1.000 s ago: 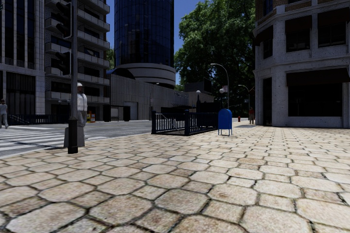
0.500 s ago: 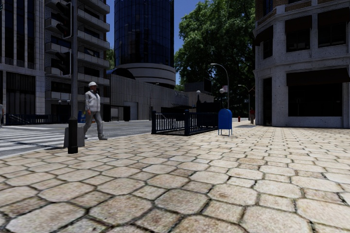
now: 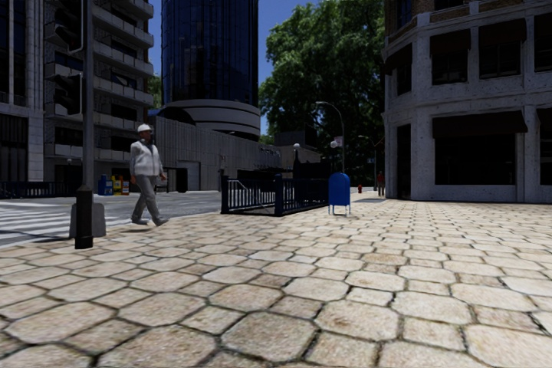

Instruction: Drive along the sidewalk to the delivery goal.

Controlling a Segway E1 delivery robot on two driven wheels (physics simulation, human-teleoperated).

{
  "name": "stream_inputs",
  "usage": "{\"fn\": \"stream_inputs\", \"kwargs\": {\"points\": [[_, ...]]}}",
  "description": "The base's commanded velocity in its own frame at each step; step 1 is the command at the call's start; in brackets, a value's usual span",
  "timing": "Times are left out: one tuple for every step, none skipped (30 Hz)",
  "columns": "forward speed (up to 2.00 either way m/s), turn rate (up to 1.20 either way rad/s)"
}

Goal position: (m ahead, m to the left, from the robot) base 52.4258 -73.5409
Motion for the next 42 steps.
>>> {"fn": "stream_inputs", "kwargs": {"points": [[1.94, -0.42], [1.94, -0.42], [1.94, -0.42], [1.94, -0.42], [1.94, -0.42], [1.94, -0.42], [1.94, -0.42], [1.94, -0.42], [1.94, -0.42], [1.96, -0.42], [2.00, -0.42], [2.00, -0.42], [2.00, -0.42], [2.00, -0.42], [2.00, -0.42], [2.00, -0.42], [2.00, -0.42], [2.00, -0.42], [2.00, -0.42], [2.00, -0.42], [2.00, -0.42], [2.00, -0.42], [2.00, -0.42], [2.00, -0.42], [2.00, -0.42], [2.00, -0.42], [2.00, -0.42], [2.00, -0.42], [2.00, -0.42], [2.00, -0.42], [2.00, -0.42], [2.00, -0.42], [2.00, -0.42], [2.00, -0.42], [2.00, -0.42], [2.00, -0.42], [2.00, -0.42], [2.00, -0.42], [2.00, -0.42], [2.00, -0.42], [2.00, -0.42], [2.00, -0.42]]}}
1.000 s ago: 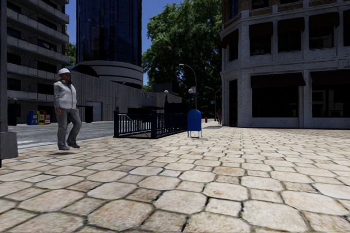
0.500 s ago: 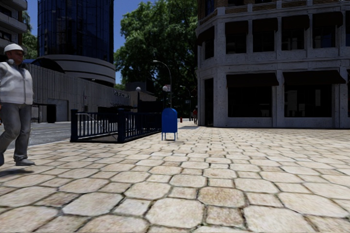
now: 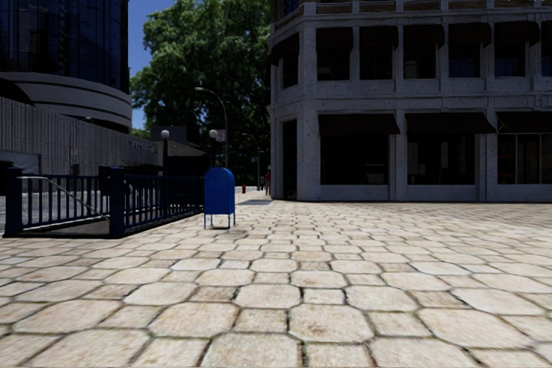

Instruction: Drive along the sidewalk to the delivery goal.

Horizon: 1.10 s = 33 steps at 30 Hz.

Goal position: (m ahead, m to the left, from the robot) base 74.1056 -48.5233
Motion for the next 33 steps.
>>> {"fn": "stream_inputs", "kwargs": {"points": [[2.00, -0.42], [2.00, -0.42], [2.00, -0.42], [2.00, -0.42], [2.00, -0.42], [2.00, -0.42], [2.00, -0.41], [2.00, -0.35], [2.00, -0.35], [2.00, -0.28], [2.00, -0.23], [2.00, -0.05], [2.00, -0.05], [2.00, 0.00], [2.00, 0.00], [2.00, 0.00], [2.00, 0.00], [2.00, 0.00], [2.00, 0.00], [2.00, 0.00], [2.00, 0.00], [2.00, 0.00], [2.00, 0.00], [2.00, 0.00], [2.00, 0.00], [2.00, 0.00], [2.00, 0.00], [2.00, 0.00], [2.00, 0.00], [2.00, 0.00], [2.00, 0.00], [2.00, 0.00], [2.00, 0.00]]}}
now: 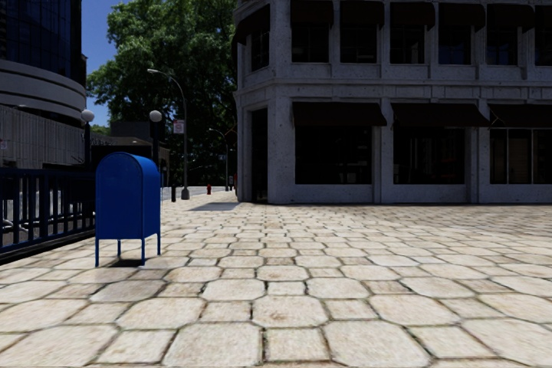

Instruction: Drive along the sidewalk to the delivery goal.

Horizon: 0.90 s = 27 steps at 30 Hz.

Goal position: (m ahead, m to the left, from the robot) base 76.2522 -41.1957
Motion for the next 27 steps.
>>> {"fn": "stream_inputs", "kwargs": {"points": [[2.00, 0.00], [2.00, 0.00], [2.00, 0.00], [2.00, 0.00], [2.00, 0.00], [2.00, 0.00], [2.00, 0.00], [2.00, 0.00], [2.00, 0.00], [2.00, 0.00], [2.00, 0.00], [2.00, 0.00], [2.00, 0.00], [2.00, 0.00], [2.00, 0.00], [2.00, 0.00], [2.00, 0.00], [2.00, 0.00], [2.00, 0.00], [2.00, 0.17], [2.00, 0.24], [2.00, 0.27], [2.00, 0.28], [2.00, 0.28], [2.00, 0.28], [2.00, 0.28], [2.00, 0.28]]}}
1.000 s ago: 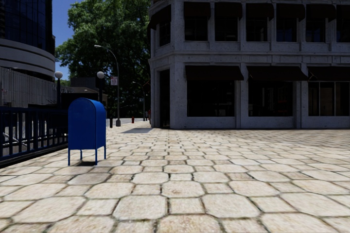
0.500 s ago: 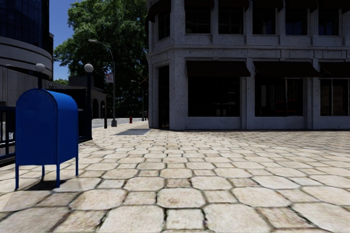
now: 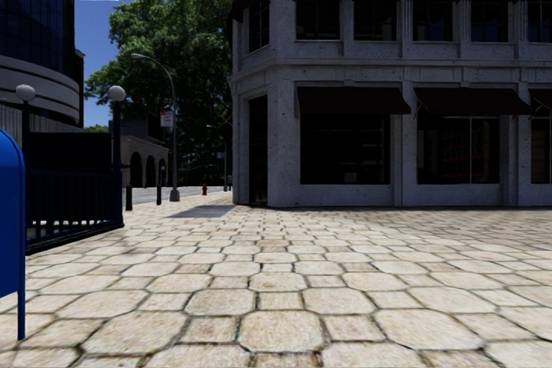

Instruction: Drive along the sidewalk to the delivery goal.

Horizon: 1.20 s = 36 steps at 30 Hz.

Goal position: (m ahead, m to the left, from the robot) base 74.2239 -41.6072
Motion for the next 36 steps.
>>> {"fn": "stream_inputs", "kwargs": {"points": [[2.00, 0.28], [2.00, 0.28], [2.00, 0.28], [2.00, 0.28], [2.00, 0.28], [2.00, 0.28], [2.00, 0.28], [2.00, 0.28], [2.00, 0.28], [2.00, 0.28], [2.00, 0.28], [2.00, 0.28], [2.00, 0.28], [2.00, 0.27], [2.00, 0.27], [2.00, 0.17], [2.00, 0.12], [2.00, 0.10], [2.00, 0.10], [2.00, 0.10], [2.00, 0.10], [2.00, 0.10], [2.00, 0.10], [2.00, 0.10], [2.00, 0.13], [2.00, 0.13], [2.00, 0.20], [2.00, 0.23], [2.00, 0.24], [2.00, 0.24], [2.00, 0.24], [2.00, 0.24], [2.00, 0.24], [2.00, 0.24], [2.00, 0.24], [2.00, 0.24]]}}
